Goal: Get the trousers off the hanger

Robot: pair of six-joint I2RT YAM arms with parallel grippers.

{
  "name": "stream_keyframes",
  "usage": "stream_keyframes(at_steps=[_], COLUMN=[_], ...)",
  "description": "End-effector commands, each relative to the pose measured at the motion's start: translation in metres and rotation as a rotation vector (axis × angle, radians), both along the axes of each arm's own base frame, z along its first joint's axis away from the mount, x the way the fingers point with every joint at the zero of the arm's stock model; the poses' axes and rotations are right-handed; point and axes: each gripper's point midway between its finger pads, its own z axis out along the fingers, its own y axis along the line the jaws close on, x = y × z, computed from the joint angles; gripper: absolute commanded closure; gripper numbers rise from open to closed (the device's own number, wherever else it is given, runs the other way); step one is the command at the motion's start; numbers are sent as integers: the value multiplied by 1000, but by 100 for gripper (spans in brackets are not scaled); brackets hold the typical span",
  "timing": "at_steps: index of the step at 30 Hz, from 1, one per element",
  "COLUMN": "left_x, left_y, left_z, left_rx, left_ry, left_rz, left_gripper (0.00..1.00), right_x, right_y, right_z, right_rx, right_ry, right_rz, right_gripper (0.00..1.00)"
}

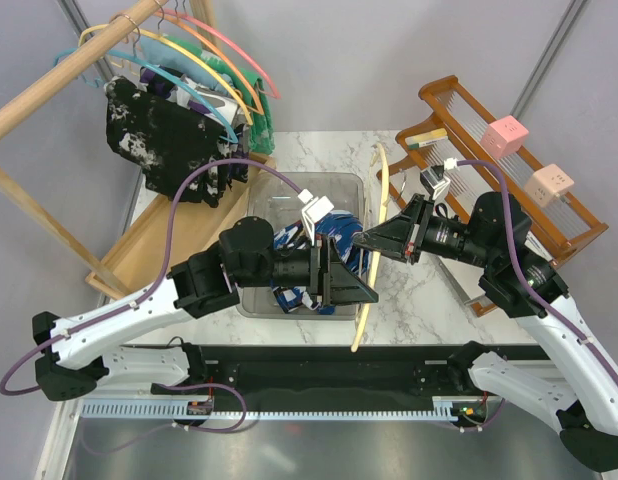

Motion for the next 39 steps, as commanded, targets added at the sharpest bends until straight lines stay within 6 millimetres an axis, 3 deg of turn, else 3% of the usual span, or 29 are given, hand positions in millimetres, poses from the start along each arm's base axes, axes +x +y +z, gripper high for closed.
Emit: stream_keyframes(at_steps=[1, 10, 16, 19, 22, 25, 26, 28, 29, 32, 34, 36, 37, 38, 39], left_x=[-3, -10, -9, -11, -11, -7, -5, -3, 1, 9, 11, 19, 18, 21, 21], left_y=[-3, -13, -12, -13, -10, 0, 2, 8, 9, 17, 28, 35, 43, 45, 48], left_z=[25, 17, 22, 24, 28, 26, 23, 13, 7, -2, 2, -2, 4, -1, -1], left_rx=[-50, -61, -71, -61, -55, -45, -37, 6, 22, 23, 0, -5, -28, -24, -26], left_ry=[-61, 5, 2, 4, -3, 20, 33, 83, 98, 132, 134, 131, 129, 131, 131], left_rz=[-19, -56, -51, -65, -59, -5, 16, 50, 78, 147, 187, 244, 256, 280, 285], left_gripper=[42, 54, 74, 95, 98, 98, 98, 98, 98, 98, 98, 98, 98, 98, 98], right_x=[-6, -1, -3, -5, -7, -11, -12, -14, -15, -17, -16, -9, -10, -7, -7], right_y=[-1, 3, 3, 1, -2, -4, -4, -6, -6, -9, -16, -25, -33, -38, -45], right_z=[31, 31, 28, 26, 23, 20, 21, 22, 22, 20, 18, 6, 16, 15, 5], right_rx=[65, 66, 66, 68, 69, 70, 70, 70, 67, 42, 5, -74, -87, -128, -182], right_ry=[-93, -91, -88, -87, -83, -75, -77, -76, -76, -77, -68, -54, -82, -102, -73], right_rz=[16, 22, 25, 22, 14, 17, 20, 20, 20, 10, -28, -98, -134, -163, -188], right_gripper=[100, 100, 100, 100, 93, 81, 69, 54, 39, 13, 2, 2, 2, 2, 2])
